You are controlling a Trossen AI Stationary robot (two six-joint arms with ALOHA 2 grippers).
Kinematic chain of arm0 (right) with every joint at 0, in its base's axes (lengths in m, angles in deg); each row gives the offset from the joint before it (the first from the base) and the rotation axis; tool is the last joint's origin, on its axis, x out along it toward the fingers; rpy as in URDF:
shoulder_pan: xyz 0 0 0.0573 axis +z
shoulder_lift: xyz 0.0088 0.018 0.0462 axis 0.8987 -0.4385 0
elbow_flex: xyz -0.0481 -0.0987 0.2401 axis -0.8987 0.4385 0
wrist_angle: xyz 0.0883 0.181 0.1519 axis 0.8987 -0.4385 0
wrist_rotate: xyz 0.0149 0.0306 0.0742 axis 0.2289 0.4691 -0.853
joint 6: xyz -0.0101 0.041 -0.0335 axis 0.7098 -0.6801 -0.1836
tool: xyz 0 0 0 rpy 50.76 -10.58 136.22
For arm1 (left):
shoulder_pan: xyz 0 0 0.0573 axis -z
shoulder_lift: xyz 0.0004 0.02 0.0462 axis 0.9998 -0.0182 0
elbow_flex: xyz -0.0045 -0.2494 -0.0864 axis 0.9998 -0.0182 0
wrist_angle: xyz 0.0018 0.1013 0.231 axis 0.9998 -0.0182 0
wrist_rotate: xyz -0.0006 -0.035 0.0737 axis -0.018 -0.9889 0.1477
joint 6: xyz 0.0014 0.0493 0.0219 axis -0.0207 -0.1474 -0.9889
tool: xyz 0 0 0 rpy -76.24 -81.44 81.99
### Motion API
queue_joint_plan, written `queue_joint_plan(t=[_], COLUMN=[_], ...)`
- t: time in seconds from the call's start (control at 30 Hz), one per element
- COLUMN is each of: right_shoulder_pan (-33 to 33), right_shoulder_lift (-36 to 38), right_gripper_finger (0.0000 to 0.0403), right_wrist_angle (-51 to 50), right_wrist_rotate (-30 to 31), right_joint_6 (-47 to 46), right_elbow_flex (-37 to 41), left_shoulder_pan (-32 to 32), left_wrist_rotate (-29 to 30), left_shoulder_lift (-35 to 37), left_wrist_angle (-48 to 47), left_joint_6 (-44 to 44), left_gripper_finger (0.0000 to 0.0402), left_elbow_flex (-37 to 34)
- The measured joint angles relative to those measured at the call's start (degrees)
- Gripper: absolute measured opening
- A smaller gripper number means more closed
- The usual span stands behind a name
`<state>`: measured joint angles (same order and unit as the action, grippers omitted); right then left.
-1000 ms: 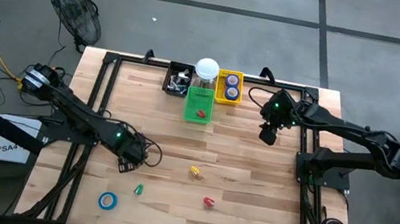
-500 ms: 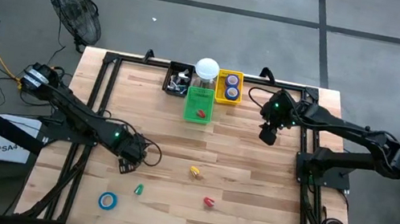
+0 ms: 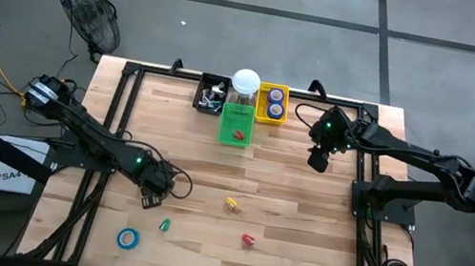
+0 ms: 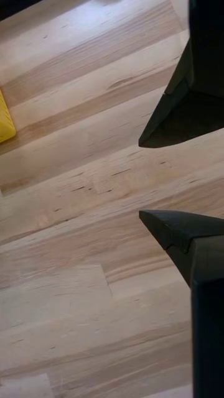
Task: Pick and place Stapler, Stapler remover, tape
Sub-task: Put the left red stapler into the green bin
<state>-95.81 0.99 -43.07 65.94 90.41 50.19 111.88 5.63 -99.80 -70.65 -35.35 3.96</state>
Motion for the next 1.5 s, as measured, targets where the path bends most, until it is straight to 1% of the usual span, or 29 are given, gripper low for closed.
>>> queue_joint_plan(t=[0.2, 0.3, 0.43, 0.53, 0.67, 0.77, 1.0, 1.1, 1.27, 1.4, 1.5], right_shoulder_pan=[0.0, 0.0, 0.0, 0.0, 0.0, 0.0, 0.0, 0.0, 0.0, 0.0, 0.0], right_shoulder_lift=[0.0, 0.0, 0.0, 0.0, 0.0, 0.0, 0.0, 0.0, 0.0, 0.0, 0.0], right_gripper_finger=[0.0165, 0.0165, 0.0165, 0.0165, 0.0165, 0.0165, 0.0165, 0.0165, 0.0165, 0.0165, 0.0165], right_wrist_angle=[0.0, 0.0, 0.0, 0.0, 0.0, 0.0, 0.0, 0.0, 0.0, 0.0, 0.0], right_wrist_rotate=[0.0, 0.0, 0.0, 0.0, 0.0, 0.0, 0.0, 0.0, 0.0, 0.0, 0.0], right_joint_6=[0.0, 0.0, 0.0, 0.0, 0.0, 0.0, 0.0, 0.0, 0.1, 0.1, 0.1], right_elbow_flex=[0.0, 0.0, 0.0, 0.0, 0.0, 0.0, 0.0, 0.0, 0.0, 0.0, 0.0], left_shoulder_pan=[0.0, 0.0, 0.0, -0.1, -0.1, 0.0, -1.2, -4.3, -11.7, -18.6, -23.7], left_wrist_rotate=[-0.3, -0.3, 1.2, 3.7, 6.5, 9.6, 20.7, 23.0, 22.8, 21.0, 19.2], left_shoulder_lift=[0.0, 0.0, -0.2, -0.2, -0.2, -0.2, -0.2, -0.2, -0.1, -0.1, -0.1], left_wrist_angle=[0.3, 0.9, 0.7, 2.7, 1.7, 2.1, 1.8, 4.6, 14.7, 22.6, 28.0], left_joint_6=[-0.8, -2.2, -5.7, -7.8, -9.9, -11.4, -15.9, -19.9, -34.1, -45.1, -51.7], left_gripper_finger=[0.0073, 0.0072, 0.0080, 0.0079, 0.0075, 0.0076, 0.0077, 0.0077, 0.0077, 0.0077, 0.0077], left_elbow_flex=[0.0, 0.0, 1.0, 2.4, 3.5, 4.7, 7.4, 8.0, 8.0, 8.0, 8.0])
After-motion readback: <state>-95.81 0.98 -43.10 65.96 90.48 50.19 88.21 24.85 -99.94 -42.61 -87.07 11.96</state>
